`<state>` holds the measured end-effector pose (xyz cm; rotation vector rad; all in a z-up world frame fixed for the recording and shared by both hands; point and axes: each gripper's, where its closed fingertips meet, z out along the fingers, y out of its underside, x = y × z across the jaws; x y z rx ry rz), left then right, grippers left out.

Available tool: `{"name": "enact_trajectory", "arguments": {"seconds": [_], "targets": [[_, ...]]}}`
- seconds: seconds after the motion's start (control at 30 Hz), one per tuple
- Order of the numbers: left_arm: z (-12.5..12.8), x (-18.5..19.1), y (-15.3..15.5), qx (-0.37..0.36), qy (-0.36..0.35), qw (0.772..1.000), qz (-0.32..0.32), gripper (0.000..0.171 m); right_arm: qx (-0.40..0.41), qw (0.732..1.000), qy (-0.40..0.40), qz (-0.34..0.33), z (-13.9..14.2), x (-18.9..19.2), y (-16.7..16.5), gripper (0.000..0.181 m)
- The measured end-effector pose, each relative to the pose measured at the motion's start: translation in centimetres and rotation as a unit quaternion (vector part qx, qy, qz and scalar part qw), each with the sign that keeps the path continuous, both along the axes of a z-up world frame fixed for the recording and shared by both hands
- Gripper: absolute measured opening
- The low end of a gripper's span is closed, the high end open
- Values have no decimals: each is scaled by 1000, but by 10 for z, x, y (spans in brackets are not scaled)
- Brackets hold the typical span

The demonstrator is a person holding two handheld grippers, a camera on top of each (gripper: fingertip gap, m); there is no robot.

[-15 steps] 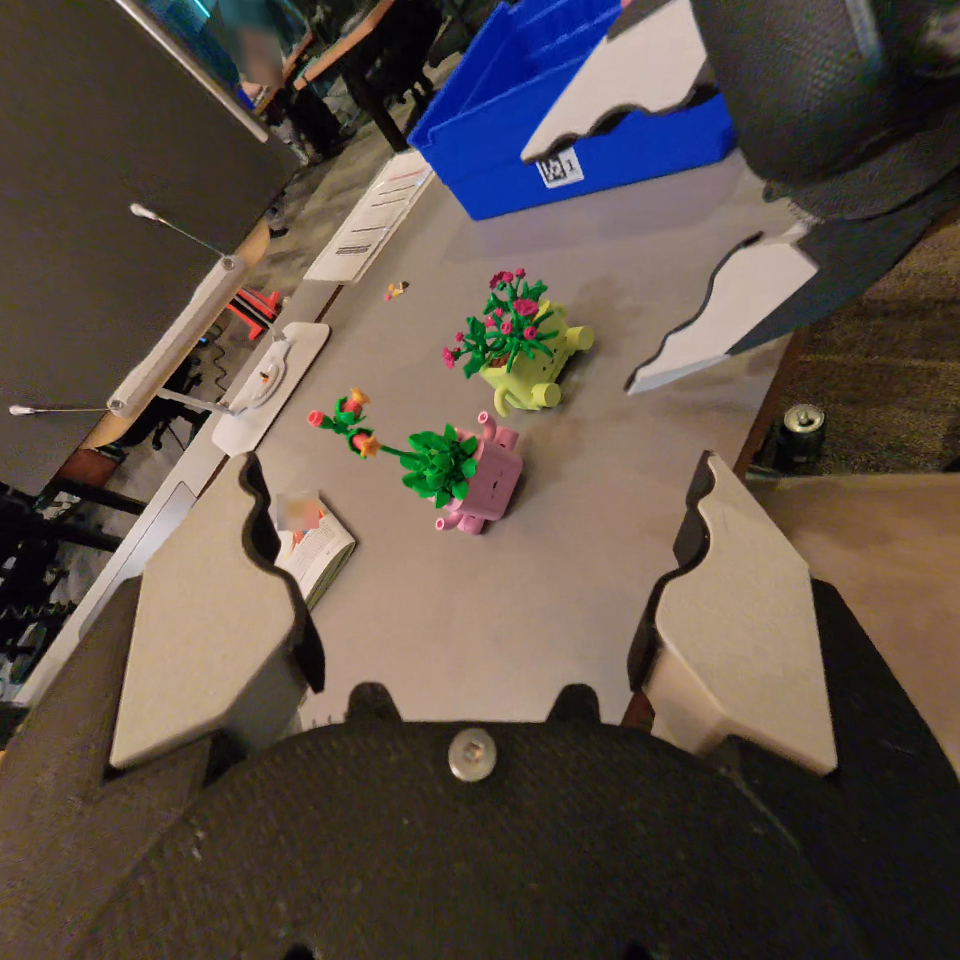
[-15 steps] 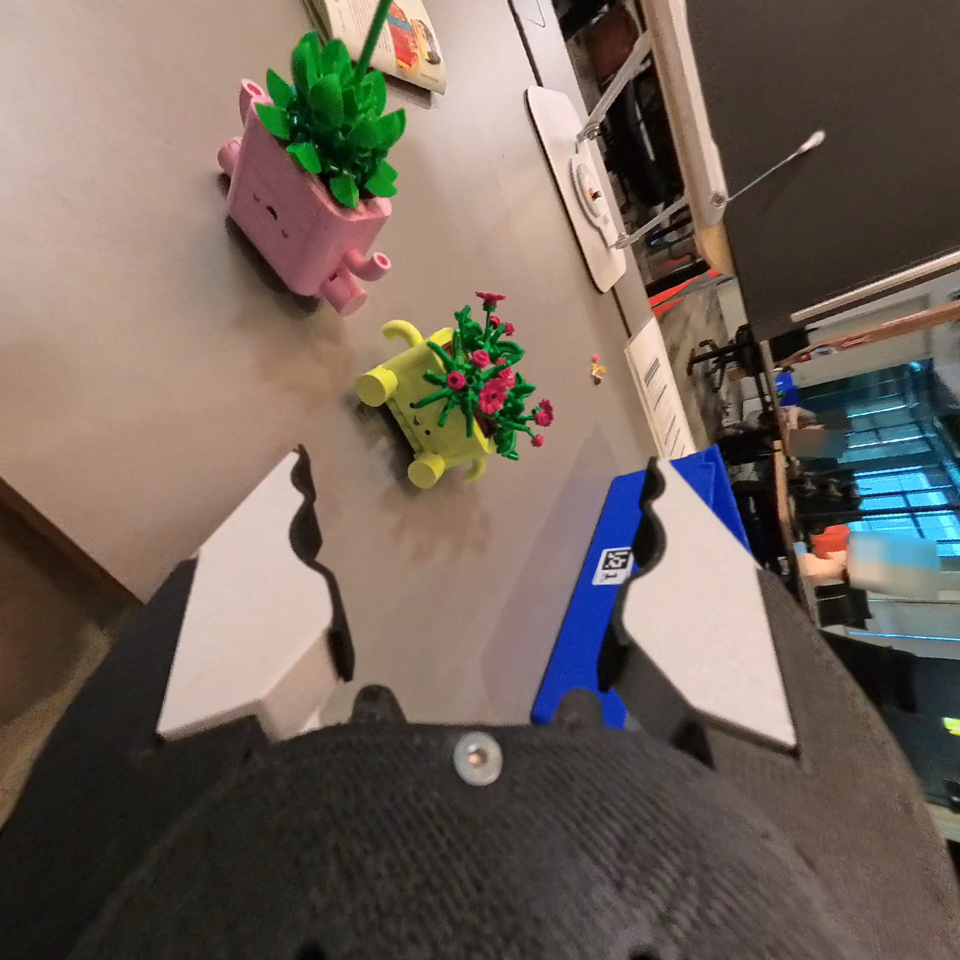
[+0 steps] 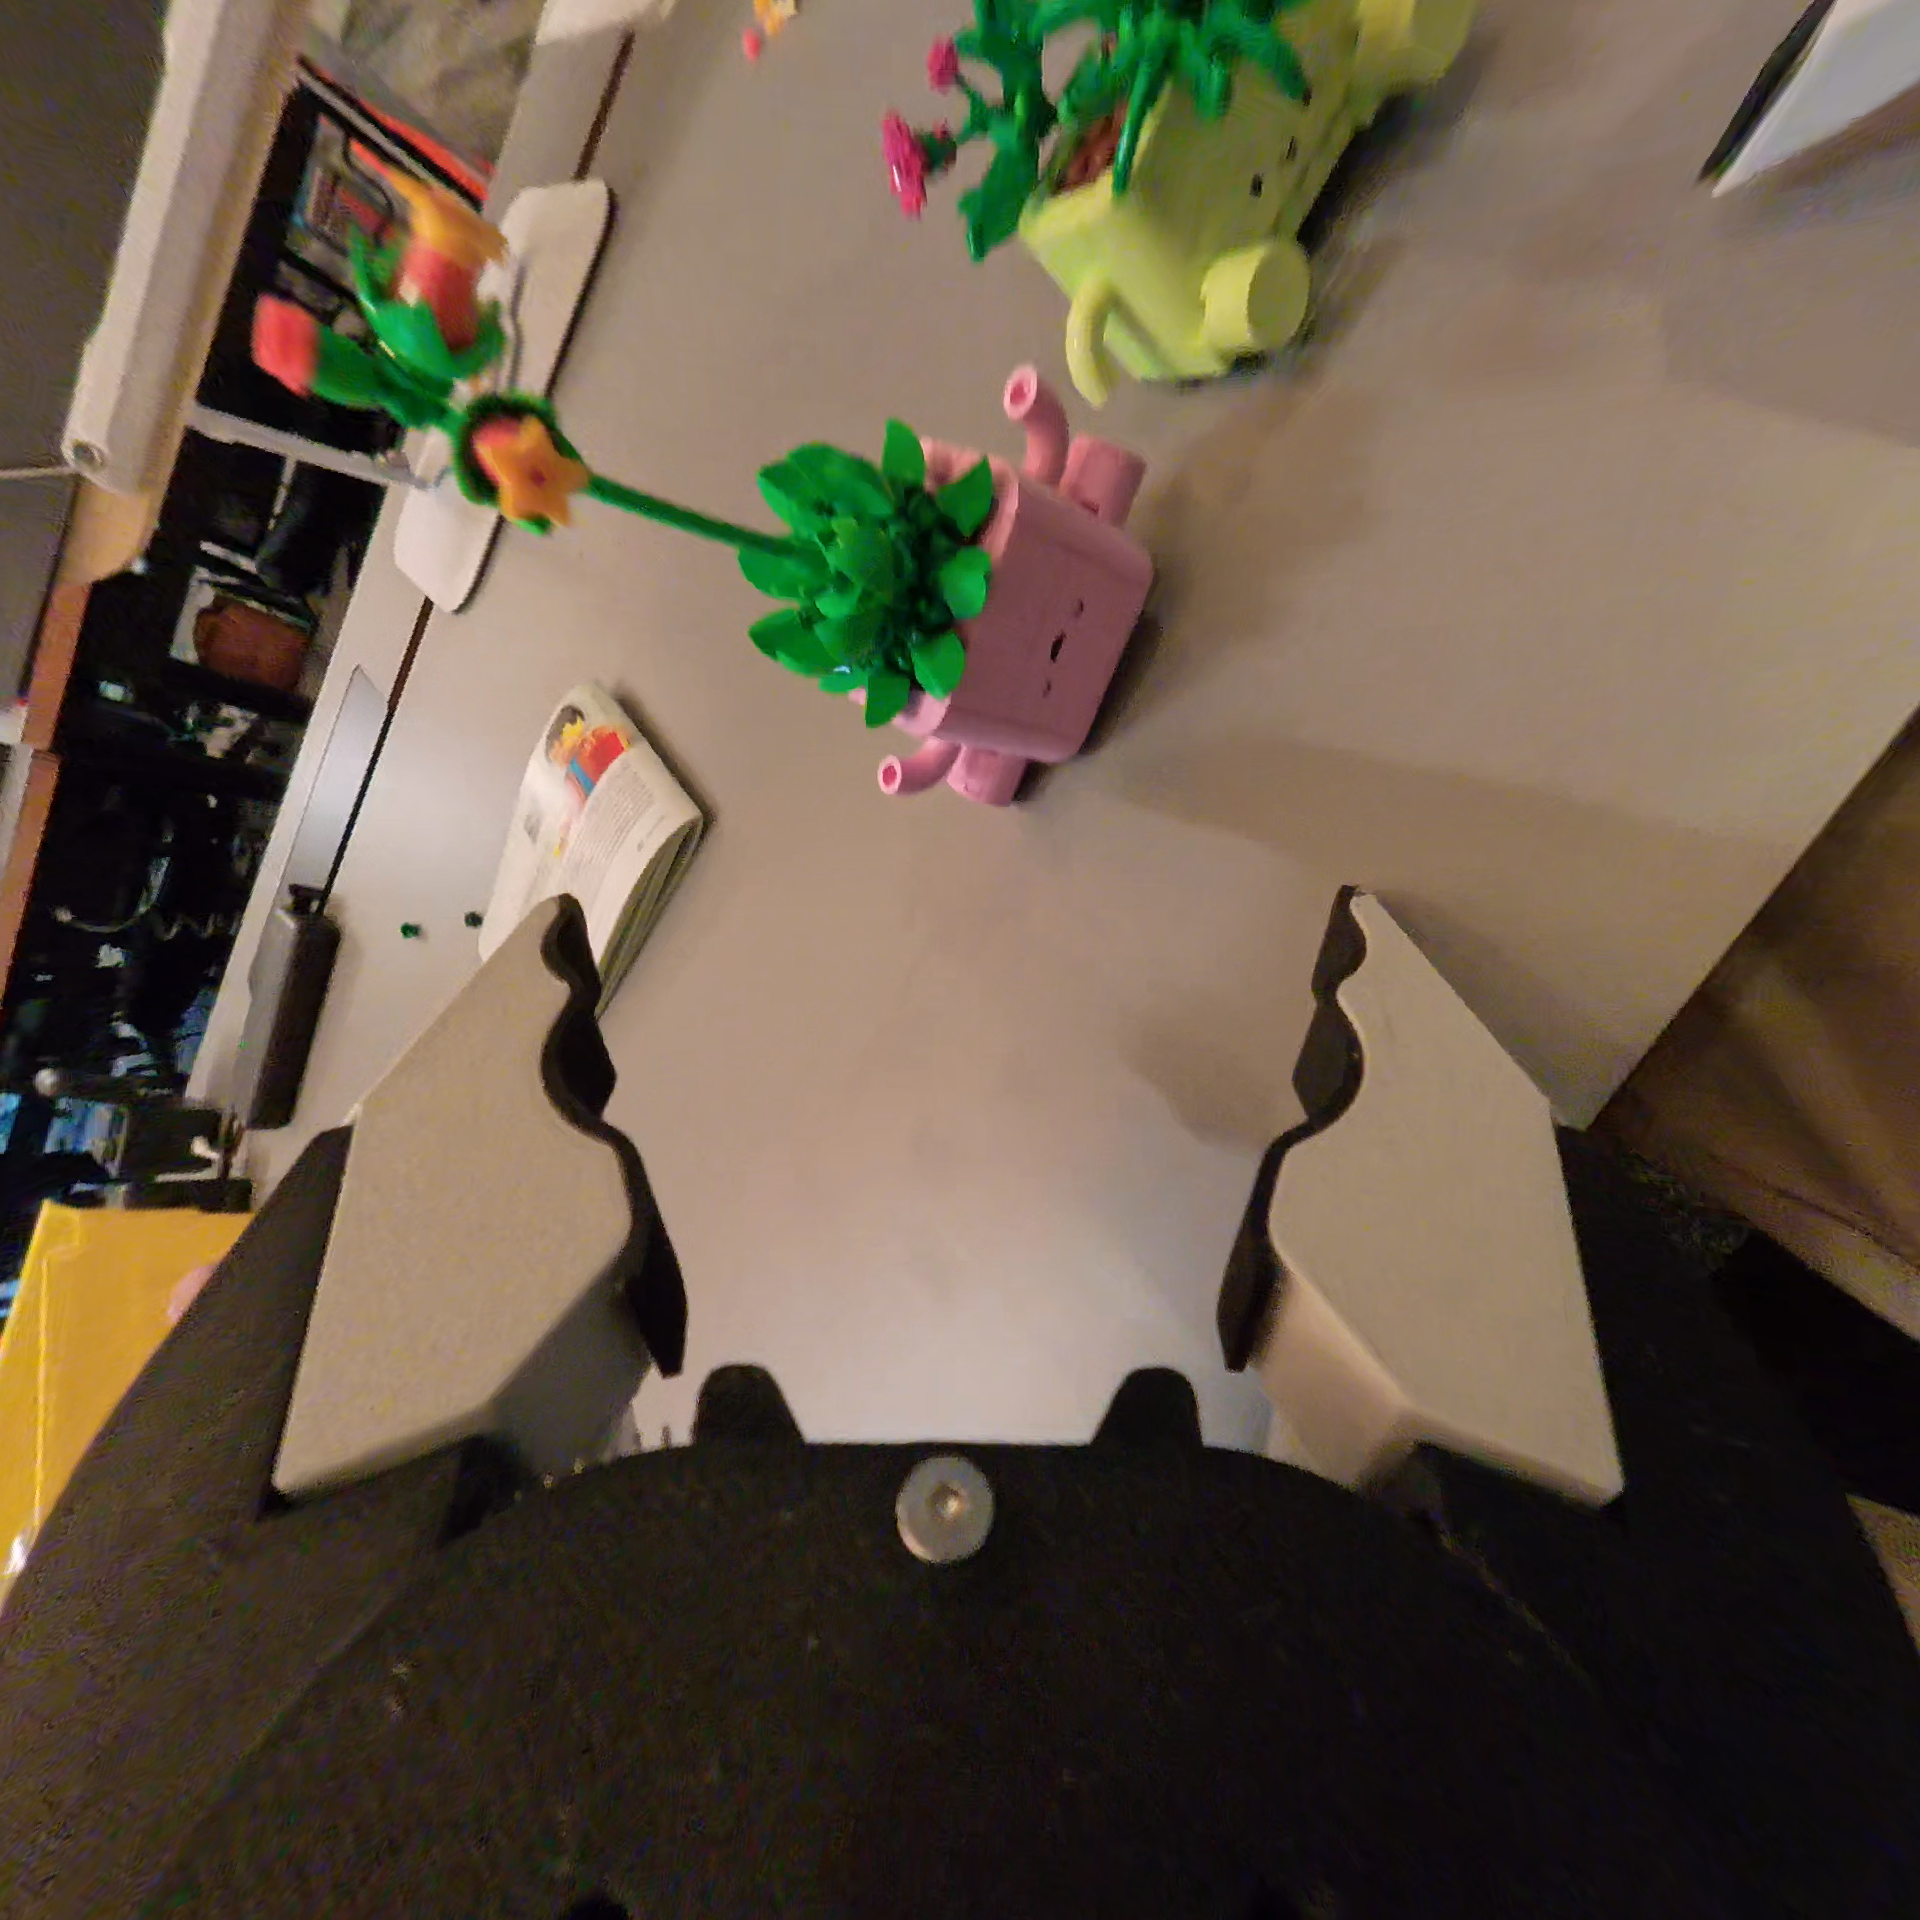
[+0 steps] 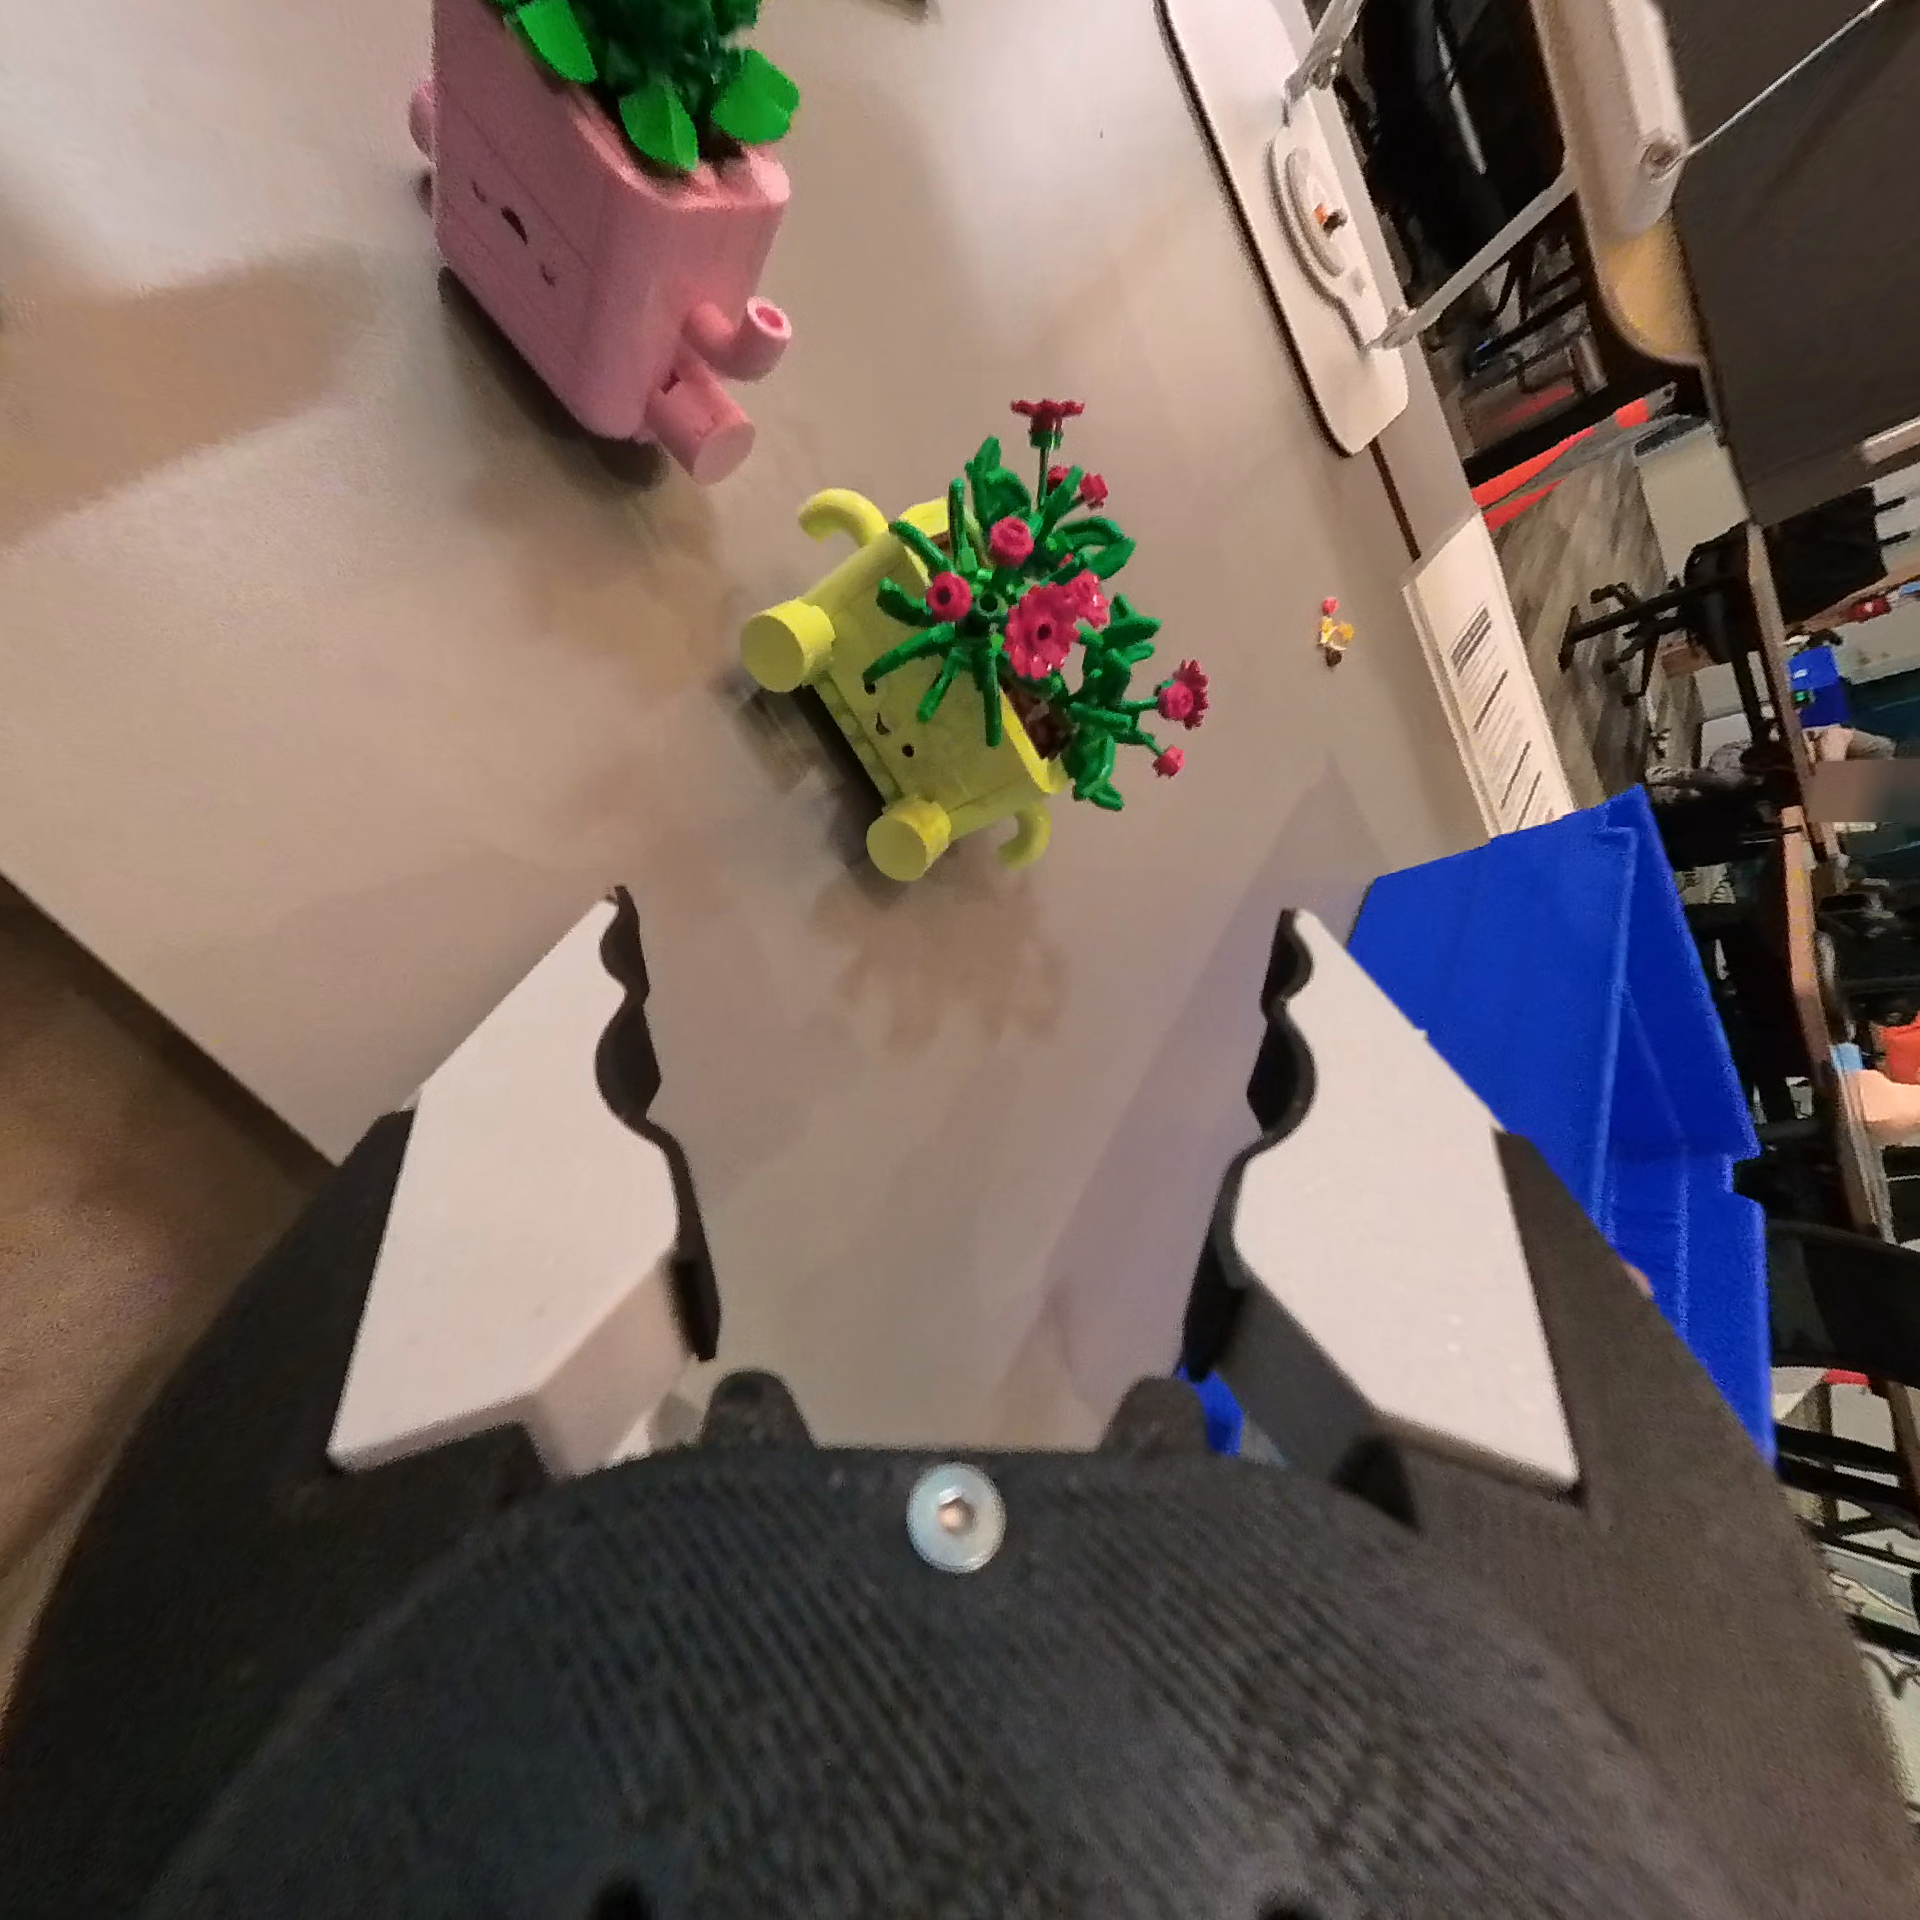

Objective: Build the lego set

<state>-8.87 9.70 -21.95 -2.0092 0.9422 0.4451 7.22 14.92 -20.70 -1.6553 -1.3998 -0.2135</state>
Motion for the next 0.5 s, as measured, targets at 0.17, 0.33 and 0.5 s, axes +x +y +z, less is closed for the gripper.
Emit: {"name": "enact_trajectory", "arguments": {"seconds": [0.17,0.33,0.5], "targets": [[-7,-4,-5,-19,-30,999,8,122,-10,1000,0,-3,-8,2,3,117],[-4,-7,-17,-18,-83,996,15,116,-2,999,49,-11,-1,4,17,108],[16,6,-33,34,-199,979,4,12,5,986,159,-58,19,28,44,85]]}}
